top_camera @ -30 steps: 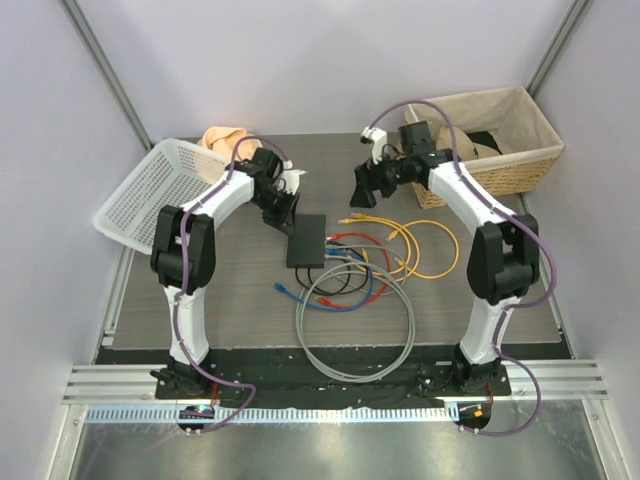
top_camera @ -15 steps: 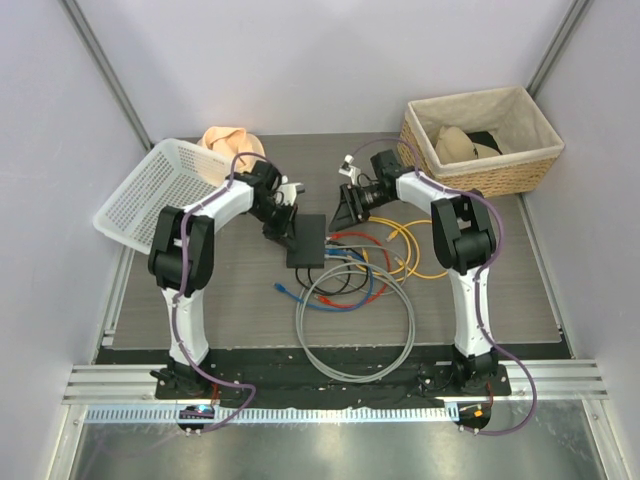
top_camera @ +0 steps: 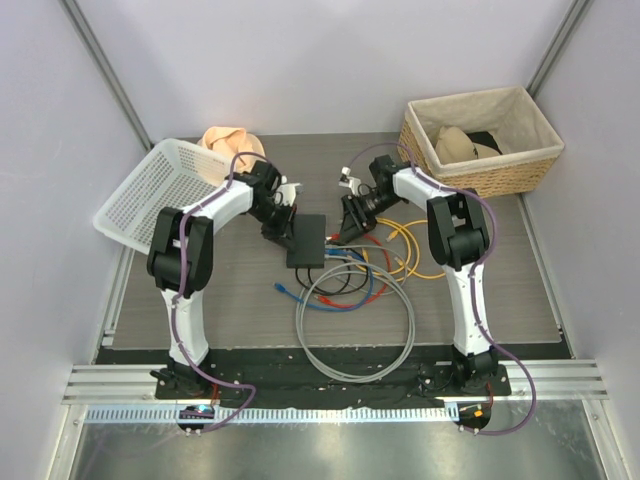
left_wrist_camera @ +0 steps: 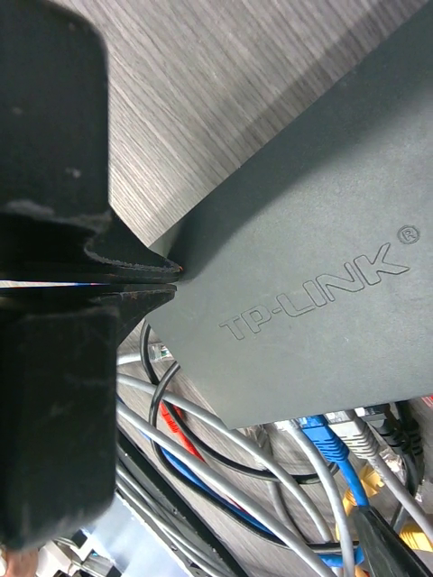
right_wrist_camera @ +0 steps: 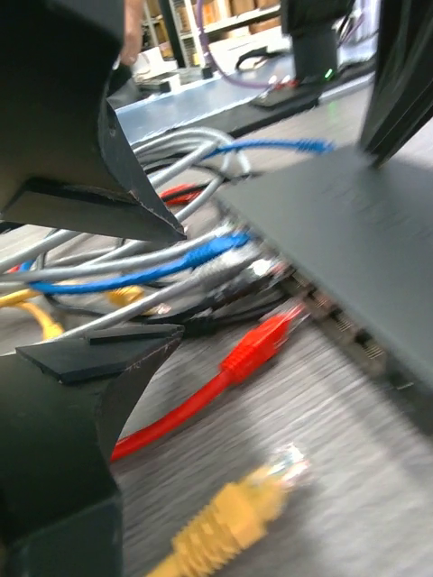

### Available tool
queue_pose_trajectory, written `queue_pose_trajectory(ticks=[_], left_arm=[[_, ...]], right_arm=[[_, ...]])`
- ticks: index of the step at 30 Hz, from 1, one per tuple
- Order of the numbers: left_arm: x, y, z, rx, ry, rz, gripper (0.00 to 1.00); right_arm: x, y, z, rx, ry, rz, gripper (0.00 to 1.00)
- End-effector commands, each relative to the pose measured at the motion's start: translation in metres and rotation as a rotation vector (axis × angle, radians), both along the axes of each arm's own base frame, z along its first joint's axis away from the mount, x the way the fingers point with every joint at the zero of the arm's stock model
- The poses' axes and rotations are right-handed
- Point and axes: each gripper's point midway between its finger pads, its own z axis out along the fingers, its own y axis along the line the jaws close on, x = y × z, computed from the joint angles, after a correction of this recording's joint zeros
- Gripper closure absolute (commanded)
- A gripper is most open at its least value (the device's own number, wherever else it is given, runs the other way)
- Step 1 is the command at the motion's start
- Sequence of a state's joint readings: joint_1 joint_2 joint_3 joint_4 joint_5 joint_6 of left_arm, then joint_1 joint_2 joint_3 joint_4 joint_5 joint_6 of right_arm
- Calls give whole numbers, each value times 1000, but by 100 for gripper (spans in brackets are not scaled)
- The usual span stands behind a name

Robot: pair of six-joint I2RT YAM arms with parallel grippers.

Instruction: Pull the plug from the switch port

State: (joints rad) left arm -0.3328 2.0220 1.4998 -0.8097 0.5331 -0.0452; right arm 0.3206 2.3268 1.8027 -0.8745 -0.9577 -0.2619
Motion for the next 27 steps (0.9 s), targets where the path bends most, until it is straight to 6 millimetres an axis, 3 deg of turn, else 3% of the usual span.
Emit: queue_pose_trajectory(ticks=[1,7,12,14,19,23,27], left_arm=[[12,-3,11,-7,-46,3,100],[7,-1,11,0,-46,-7,100],[3,3,5,24,-38,-24,100],[2,6,1,43,-36,-30,100],[3,17,-6,95,-43,-76,100],[6,13,-6,82,-37,-67,100],[6,11,-11,78,-23,-60,100]], right_arm=[[-8,-15,-17,-96,4,40,48],[9,-16,-32,-120,-22,27,39],[27,5,-18,-4,-28,11,33],[33,13,-21,14,-34,7,32],[21,18,-31,25,26,37,31],[3,18,-36,27,55,90,31],[-3,21,-37,34,65,115,32]])
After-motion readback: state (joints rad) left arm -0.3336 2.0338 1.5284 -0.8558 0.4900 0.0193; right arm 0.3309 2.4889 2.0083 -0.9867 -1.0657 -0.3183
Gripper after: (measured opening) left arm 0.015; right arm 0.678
